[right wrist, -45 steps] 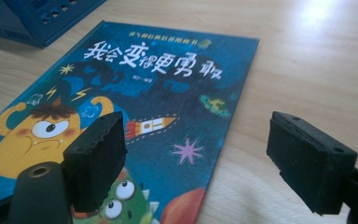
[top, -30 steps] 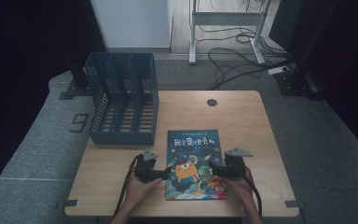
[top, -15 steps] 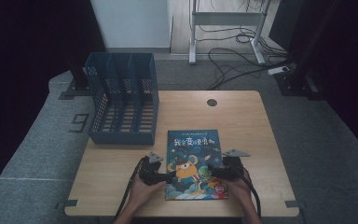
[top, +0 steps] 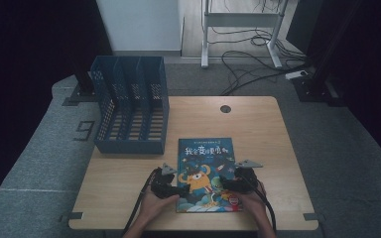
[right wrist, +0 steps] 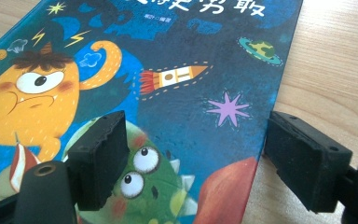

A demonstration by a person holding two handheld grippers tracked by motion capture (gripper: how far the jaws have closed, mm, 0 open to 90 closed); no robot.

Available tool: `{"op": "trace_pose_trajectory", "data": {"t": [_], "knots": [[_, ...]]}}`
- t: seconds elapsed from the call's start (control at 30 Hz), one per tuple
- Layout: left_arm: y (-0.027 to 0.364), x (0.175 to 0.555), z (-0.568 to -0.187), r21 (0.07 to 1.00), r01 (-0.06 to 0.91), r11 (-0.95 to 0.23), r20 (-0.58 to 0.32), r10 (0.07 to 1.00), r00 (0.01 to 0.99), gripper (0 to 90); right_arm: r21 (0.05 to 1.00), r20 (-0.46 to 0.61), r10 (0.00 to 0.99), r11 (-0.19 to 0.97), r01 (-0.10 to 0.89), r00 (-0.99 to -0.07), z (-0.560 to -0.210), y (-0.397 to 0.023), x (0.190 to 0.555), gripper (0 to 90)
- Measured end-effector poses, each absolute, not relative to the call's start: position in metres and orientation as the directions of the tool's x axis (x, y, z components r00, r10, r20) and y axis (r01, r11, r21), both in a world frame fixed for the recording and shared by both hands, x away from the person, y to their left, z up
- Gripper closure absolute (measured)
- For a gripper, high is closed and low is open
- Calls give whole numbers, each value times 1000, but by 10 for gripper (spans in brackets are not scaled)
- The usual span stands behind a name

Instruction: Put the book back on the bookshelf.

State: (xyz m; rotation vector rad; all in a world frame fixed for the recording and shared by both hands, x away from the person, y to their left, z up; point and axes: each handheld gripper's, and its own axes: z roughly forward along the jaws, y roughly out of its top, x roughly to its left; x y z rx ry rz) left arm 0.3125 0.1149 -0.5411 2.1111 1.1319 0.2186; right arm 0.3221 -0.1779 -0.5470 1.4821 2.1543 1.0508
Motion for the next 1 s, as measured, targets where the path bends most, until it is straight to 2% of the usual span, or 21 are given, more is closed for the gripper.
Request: {"op": "trace_pose_trajectory", "data": {"t": [0.23,0.37,0.53,0.77,1.0], "knots": [[115,312,-541,663,659,-356,-186,774,605,143,715,154,905,175,677,-396,-546,-178,319,219],[115,312,-541,661,657,-362,-171,780,602,140,707,213,875,169,687,-434,-544,-174,314,253],[118,313,-540,658,666,-351,-192,777,600,145,708,169,883,202,677,-439,-544,-166,311,240],[115,310,-539,653,660,-371,-148,792,592,189,707,181,882,191,681,-436,-543,-168,309,273],[117,309,-538,650,675,-351,-171,797,579,225,710,186,878,190,678,-441,-541,-171,306,308]]}}
